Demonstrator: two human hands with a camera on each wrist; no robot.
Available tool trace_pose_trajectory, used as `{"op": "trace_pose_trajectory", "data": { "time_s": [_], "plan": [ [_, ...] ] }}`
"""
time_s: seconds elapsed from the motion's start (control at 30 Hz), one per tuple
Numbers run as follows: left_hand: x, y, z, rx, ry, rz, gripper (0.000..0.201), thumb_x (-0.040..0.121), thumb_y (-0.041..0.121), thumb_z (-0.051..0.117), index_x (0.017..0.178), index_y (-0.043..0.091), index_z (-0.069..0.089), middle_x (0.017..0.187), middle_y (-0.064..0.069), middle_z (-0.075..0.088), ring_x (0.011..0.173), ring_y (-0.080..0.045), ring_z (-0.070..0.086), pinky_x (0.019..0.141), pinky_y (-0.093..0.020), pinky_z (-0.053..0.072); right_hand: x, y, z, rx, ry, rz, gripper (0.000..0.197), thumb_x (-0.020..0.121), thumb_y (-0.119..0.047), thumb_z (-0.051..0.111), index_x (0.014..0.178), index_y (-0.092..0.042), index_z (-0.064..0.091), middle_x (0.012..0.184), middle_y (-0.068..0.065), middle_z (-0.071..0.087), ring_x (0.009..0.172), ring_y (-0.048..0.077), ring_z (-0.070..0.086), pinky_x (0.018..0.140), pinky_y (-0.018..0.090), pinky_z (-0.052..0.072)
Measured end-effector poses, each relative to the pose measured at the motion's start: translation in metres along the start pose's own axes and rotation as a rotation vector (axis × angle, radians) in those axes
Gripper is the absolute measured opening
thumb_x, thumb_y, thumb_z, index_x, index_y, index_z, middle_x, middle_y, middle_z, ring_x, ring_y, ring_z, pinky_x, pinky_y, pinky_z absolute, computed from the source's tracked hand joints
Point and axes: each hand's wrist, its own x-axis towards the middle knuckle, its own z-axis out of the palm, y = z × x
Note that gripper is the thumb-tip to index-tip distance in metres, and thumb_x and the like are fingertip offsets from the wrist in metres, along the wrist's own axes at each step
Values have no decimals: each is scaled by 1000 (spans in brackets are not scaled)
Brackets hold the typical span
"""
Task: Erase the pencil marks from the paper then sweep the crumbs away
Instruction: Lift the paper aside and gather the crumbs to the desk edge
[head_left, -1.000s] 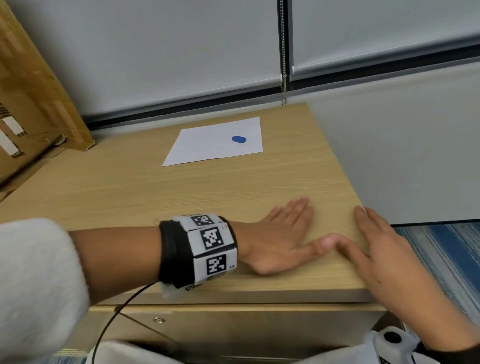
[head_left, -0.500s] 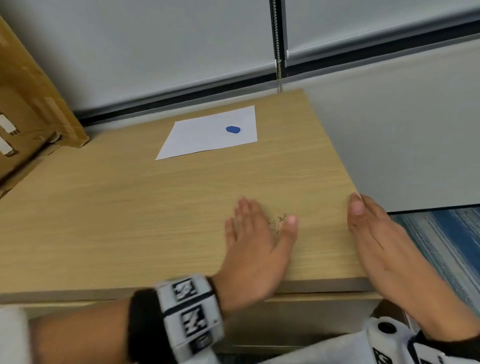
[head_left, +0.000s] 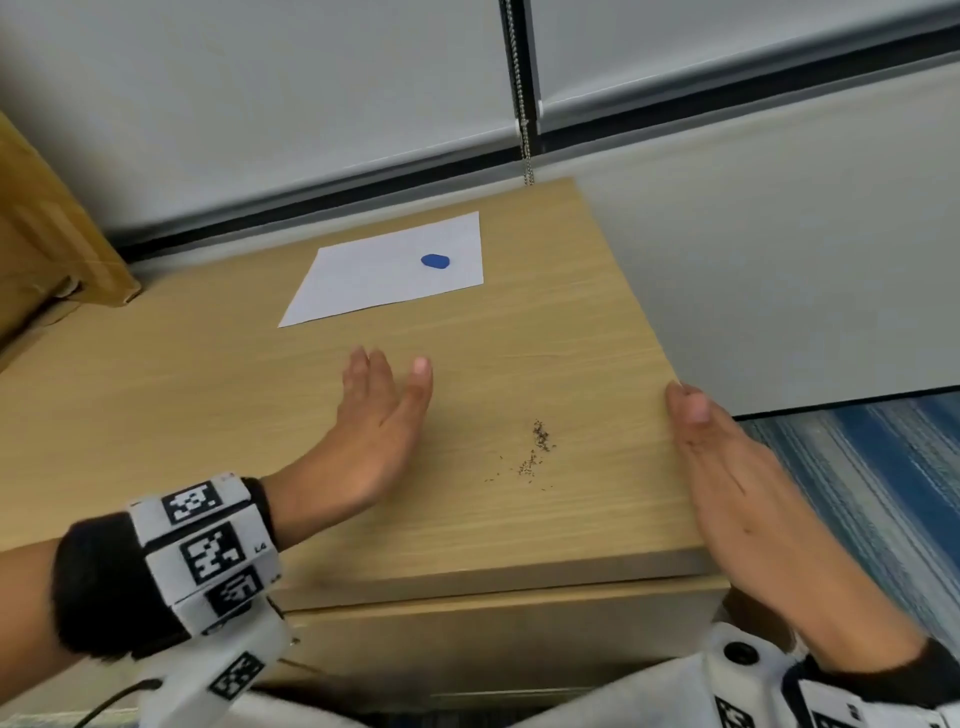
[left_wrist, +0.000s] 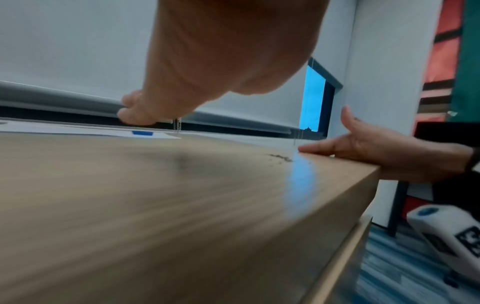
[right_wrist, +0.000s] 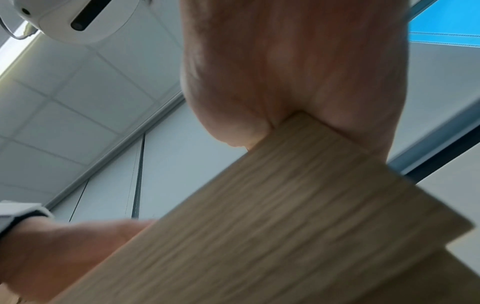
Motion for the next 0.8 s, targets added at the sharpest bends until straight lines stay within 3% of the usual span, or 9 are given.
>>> {"op": "trace_pose_trajectory", "data": {
  "time_s": [0.17,0.27,0.37,0.43,0.5,0.57,0.63,0.7,0.8],
  "plan": [
    [-6,6,43,291,-182,5,108,61,77,-16,148,13,-25,153,-4,-36,140,-16,-33,118,-42,-14,0,1,0,5,-18,8,102,70,-88,1,151,-30,24,156,-8,26,143,6,23,119,40,22],
    [-10,35,67,220,-234,90,100,67,74,-16,145,13,-29,149,-2,-41,137,-16,-37,115,-41,-20,0,1,0,15,-3,6,99,72,-87,4,150,-31,26,156,-11,27,143,3,22,119,38,20],
    [-12,69,71,-72,-277,140,98,69,71,-7,148,15,-26,154,1,-36,140,-10,-32,118,-35,-15,0,-4,1,15,13,-22,94,73,-83,3,150,-32,24,155,-17,21,137,-9,19,113,16,14],
    [-8,85,63,-222,-286,170,94,75,70,-2,151,17,-19,157,4,-28,143,-8,-24,119,-33,-11,-1,-6,0,34,7,-15,94,71,-83,2,148,-35,25,148,-26,22,120,-30,20,94,-5,11],
    [5,93,50,-195,-257,196,80,90,64,6,156,20,-3,162,4,-13,147,-8,-11,115,-25,-8,1,-2,-6,102,-9,23,97,65,-88,3,145,-40,30,139,-32,27,102,-42,22,85,-11,15],
    [26,93,31,-61,-196,229,70,97,61,19,156,23,15,163,4,7,148,-12,12,107,-21,7,5,8,-17,275,-15,54,101,54,-99,13,134,-45,43,133,-30,44,108,-29,40,99,4,26],
    [44,89,13,75,-161,258,67,96,62,29,152,24,29,157,5,29,140,-14,33,101,-23,24,12,23,-35,515,8,118,90,54,-97,34,122,-41,51,120,-16,66,108,-3,62,98,24,47],
    [58,86,2,210,-151,250,64,94,62,35,147,26,37,153,5,37,133,-14,40,92,-24,28,24,51,-50,550,70,212,69,77,-77,47,123,-27,53,110,3,72,102,15,69,91,35,55],
    [73,90,-3,335,-185,267,62,91,63,39,144,31,41,151,6,40,133,-14,41,92,-26,29,47,122,-59,374,158,417,47,95,-45,46,126,-11,54,107,11,70,96,24,69,85,39,54]
  ]
}}
